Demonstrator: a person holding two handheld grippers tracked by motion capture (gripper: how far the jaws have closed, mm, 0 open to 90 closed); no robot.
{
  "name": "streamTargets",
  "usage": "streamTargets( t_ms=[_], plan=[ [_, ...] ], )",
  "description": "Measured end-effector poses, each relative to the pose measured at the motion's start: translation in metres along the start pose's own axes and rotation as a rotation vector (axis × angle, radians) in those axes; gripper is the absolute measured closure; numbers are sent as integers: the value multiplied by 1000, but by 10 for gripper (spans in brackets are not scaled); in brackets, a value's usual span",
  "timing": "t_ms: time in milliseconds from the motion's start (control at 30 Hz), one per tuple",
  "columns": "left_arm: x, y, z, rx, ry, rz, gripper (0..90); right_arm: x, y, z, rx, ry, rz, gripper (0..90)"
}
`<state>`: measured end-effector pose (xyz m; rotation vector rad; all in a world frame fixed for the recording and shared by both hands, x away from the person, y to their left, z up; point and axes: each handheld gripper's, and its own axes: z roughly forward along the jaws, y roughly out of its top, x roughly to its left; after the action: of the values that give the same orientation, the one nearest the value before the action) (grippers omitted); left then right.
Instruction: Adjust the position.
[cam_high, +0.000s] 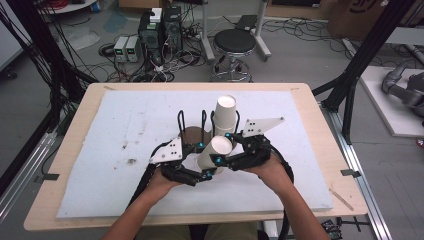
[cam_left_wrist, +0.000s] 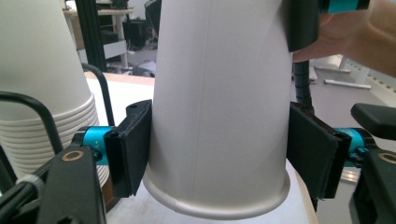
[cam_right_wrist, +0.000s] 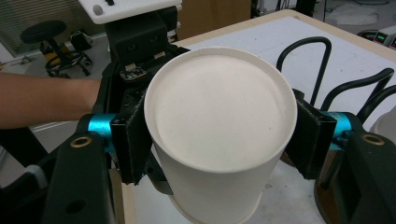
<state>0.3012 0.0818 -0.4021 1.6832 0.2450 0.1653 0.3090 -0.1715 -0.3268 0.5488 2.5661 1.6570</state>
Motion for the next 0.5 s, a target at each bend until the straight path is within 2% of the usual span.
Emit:
streamTargets(
  t_ms=[100,133,167,300,333,367,500],
  plan=[
    [0,1,0,22,9,-2,289,0,0,2,-3,-11,-3,303],
    [0,2,-1,41,11,-1,293,1,0,2,-8,-20,5,226],
    [0,2,-1,41,11,-1,296,1,0,2,-8,-20,5,226],
    [0,4,-1,104,34,-25,296,0,1,1,-13,-32,-2,198],
    [1,6,-2,141,28,-25,297,-2,2,-2,-14,-40,-12,197],
    [1,6,-2,141,28,-25,296,-2,2,-2,-14,-40,-12,197],
    [0,9,-4,206,21,-4,296,-7,0,-10,-16,-39,-20,198]
  ],
)
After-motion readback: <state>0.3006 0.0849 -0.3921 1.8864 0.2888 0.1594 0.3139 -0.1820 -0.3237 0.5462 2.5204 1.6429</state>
